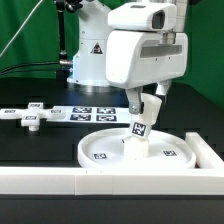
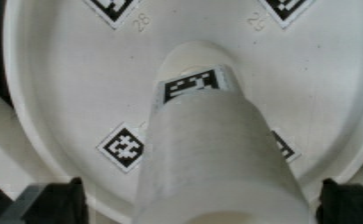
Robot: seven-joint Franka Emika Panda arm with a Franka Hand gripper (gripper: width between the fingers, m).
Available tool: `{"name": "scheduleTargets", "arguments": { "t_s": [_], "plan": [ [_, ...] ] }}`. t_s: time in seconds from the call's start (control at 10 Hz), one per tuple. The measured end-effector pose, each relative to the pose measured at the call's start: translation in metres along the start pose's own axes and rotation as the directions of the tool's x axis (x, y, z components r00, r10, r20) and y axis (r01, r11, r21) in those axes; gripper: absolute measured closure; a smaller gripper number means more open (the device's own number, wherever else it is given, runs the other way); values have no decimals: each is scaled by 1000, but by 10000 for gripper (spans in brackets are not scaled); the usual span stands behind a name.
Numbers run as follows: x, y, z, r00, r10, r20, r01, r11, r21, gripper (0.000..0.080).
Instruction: Assemble round table
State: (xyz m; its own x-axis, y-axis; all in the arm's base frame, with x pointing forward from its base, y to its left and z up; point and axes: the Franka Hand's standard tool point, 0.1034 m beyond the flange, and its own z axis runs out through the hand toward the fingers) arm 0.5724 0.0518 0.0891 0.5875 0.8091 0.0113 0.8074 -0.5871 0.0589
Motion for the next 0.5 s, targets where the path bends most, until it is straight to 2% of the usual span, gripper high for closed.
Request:
{"name": "scheduleTargets", "arguments": {
  "t_s": [0.3, 0.5],
  "plan": [
    [-3, 3, 0, 990, -140, 3, 140, 990, -1, 151],
    [-3, 2, 0, 990, -138, 4, 138, 990, 0, 385]
  ]
}}
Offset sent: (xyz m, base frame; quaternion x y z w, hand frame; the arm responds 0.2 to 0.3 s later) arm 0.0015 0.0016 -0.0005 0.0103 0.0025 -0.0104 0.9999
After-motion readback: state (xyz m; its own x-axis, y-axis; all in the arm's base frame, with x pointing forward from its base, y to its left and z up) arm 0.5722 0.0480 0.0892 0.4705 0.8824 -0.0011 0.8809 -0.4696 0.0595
